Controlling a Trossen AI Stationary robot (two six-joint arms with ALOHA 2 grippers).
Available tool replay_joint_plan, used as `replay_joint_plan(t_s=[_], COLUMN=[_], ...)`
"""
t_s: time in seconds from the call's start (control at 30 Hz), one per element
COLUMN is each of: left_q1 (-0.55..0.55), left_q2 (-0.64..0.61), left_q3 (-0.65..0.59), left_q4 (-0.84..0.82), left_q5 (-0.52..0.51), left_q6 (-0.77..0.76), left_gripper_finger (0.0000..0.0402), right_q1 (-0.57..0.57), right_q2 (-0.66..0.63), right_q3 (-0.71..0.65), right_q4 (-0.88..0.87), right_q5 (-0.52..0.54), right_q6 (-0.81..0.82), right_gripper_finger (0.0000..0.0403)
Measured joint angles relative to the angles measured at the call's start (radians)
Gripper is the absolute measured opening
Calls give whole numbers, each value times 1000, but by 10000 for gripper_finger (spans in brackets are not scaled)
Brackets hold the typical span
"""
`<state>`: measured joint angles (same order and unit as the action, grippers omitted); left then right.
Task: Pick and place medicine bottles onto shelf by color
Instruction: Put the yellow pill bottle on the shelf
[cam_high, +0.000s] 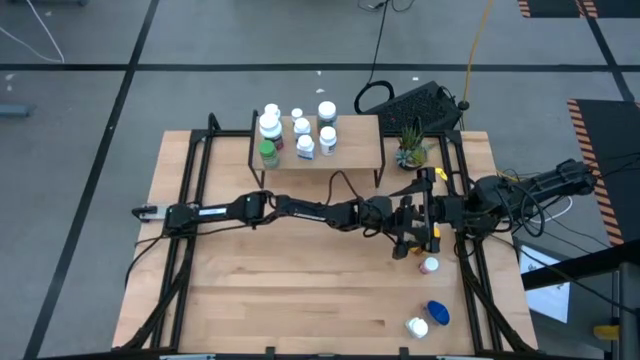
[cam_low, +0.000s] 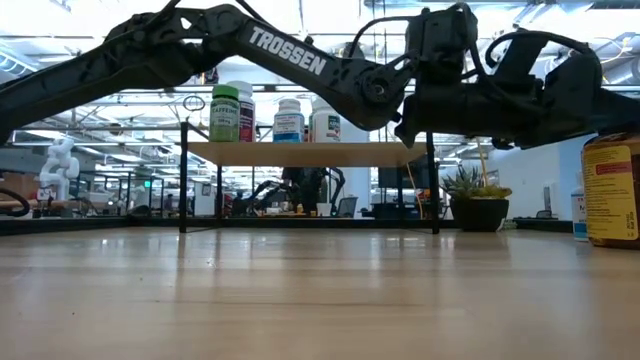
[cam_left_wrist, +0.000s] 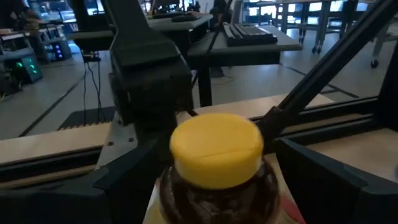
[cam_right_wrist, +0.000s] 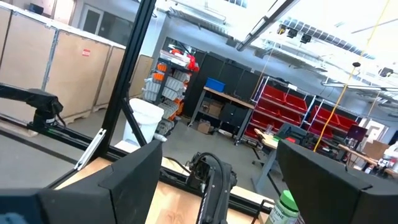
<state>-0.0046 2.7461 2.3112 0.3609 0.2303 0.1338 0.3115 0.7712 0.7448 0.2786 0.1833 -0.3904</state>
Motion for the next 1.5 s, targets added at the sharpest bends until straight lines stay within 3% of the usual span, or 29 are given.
replay_joint_plan(t_s=[0.5,0.77,1.1,1.5], left_q1=[0,4,0,-58], left_q2=[0,-23,-128,-169], left_q3=[0,0,-2,1], left_q4=[1,-60,-371,-552], left_q5=[41,34,106,93], left_q6=[40,-7,22,-17], left_gripper_finger=[214,224,208,221], right_q1=[0,0,0,0], right_q2=[0,0,0,-1], right_q3=[0,0,0,0], right_q4=[2,-16,-30,-41], right_q5=[0,1,2,0], right_q6=[0,0,14,53], right_gripper_finger=[313,313,313,313])
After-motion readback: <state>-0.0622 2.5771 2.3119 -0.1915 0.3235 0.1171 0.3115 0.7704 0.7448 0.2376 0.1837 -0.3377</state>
